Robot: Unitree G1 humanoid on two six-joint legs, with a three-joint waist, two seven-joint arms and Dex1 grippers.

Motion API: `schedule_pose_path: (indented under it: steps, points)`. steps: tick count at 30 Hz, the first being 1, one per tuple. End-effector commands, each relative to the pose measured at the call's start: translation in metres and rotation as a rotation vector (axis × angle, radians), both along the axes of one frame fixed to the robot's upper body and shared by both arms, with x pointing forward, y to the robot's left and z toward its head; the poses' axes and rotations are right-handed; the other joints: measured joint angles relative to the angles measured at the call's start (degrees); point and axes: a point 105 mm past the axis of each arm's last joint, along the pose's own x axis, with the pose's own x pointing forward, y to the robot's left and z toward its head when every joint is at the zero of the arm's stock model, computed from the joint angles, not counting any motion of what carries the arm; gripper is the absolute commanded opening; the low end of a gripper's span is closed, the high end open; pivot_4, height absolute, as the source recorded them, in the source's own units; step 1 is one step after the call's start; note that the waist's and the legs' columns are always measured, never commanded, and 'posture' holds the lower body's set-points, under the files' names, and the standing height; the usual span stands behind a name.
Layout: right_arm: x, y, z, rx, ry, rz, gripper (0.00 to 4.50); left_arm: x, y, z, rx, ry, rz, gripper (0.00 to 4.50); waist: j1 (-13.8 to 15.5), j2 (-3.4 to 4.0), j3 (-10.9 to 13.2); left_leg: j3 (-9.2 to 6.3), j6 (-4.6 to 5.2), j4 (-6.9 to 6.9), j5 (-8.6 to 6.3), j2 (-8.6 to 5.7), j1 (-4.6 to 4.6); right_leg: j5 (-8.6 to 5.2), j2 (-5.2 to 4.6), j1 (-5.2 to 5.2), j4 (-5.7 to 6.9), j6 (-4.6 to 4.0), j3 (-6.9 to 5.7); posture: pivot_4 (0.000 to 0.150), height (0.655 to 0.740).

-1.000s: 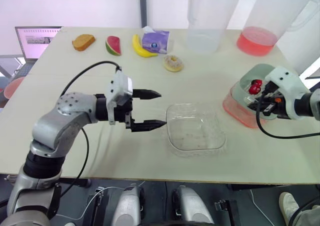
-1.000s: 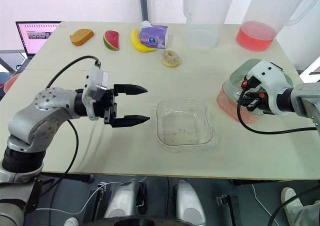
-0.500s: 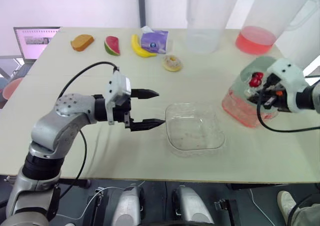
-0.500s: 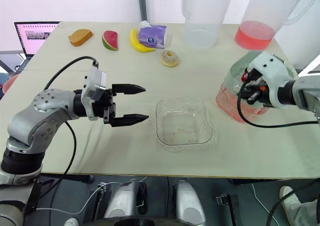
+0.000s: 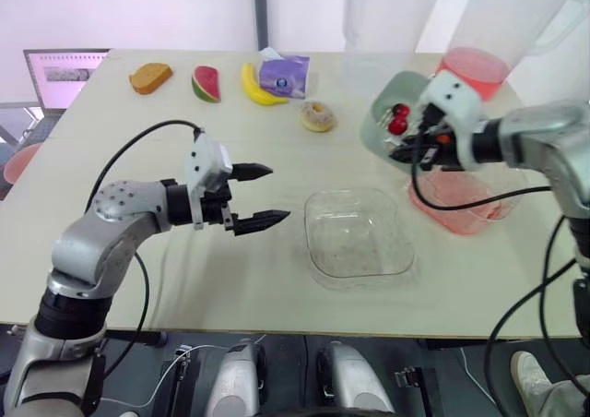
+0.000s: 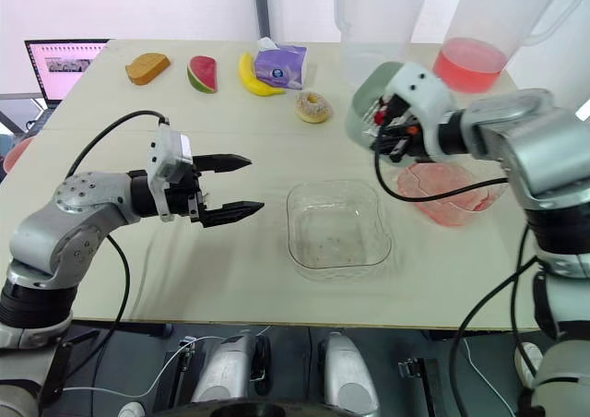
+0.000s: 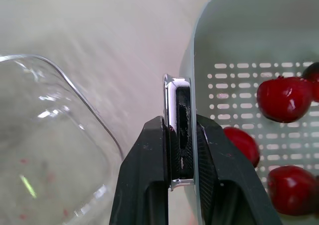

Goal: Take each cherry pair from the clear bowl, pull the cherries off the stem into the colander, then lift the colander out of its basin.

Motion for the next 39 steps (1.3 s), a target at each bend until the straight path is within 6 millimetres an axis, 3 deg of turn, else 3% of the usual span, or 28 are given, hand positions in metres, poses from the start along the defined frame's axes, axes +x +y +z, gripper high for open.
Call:
schedule_pose_path:
  steps: [1, 8, 22, 31, 33, 39]
  points:
    - [0.006, 0.012, 0.006, 0.007, -0.025, 0.053, 0.22, -0.004, 0.005, 0.014, -0.006, -0.066, 0.034, 4.5, 0.09, 0.0, 0.0, -0.01, 0.0, 0.03, 0.0, -0.01, -0.05, 0.0, -0.02, -0.02, 0.0, 0.0, -0.02, 0.15, 0.74]
    - [0.021, 0.017, -0.022, 0.005, 0.056, 0.056, 0.22, -0.008, 0.008, 0.013, 0.0, -0.06, 0.062, 4.5, -0.08, 0.0, 0.0, -0.02, 0.01, 0.06, -0.01, -0.01, -0.07, 0.01, -0.02, -0.06, 0.06, 0.0, -0.03, 0.15, 0.74]
    - [0.031, 0.01, -0.037, -0.03, 0.066, 0.006, 0.22, -0.014, 0.004, 0.019, 0.003, -0.06, 0.056, 4.5, -0.21, 0.0, 0.0, -0.01, 0.01, 0.05, -0.01, 0.0, -0.06, 0.01, -0.01, -0.08, 0.07, 0.0, -0.02, 0.15, 0.74]
    - [0.032, 0.007, -0.032, -0.027, 0.048, -0.011, 4.47, -0.013, 0.001, 0.039, 0.001, -0.059, 0.041, 4.5, -0.2, 0.0, 0.0, -0.02, 0.01, 0.04, -0.01, -0.01, -0.06, 0.01, -0.01, -0.07, 0.07, 0.0, -0.03, 0.15, 0.74]
    - [0.033, 0.005, -0.024, -0.02, 0.026, -0.021, 4.47, -0.012, -0.002, 0.037, 0.0, -0.054, 0.04, 4.5, -0.25, 0.0, 0.0, -0.02, 0.01, 0.04, -0.01, -0.01, -0.06, 0.01, 0.0, -0.08, 0.07, 0.0, -0.03, 0.15, 0.74]
    - [0.026, -0.005, 0.024, 0.06, -0.099, -0.055, 4.47, -0.008, -0.006, 0.03, -0.001, -0.049, 0.037, 4.5, -0.13, 0.0, 0.0, -0.01, 0.01, 0.04, -0.01, -0.02, -0.07, 0.01, -0.02, -0.08, 0.07, 0.0, -0.03, 0.15, 0.74]
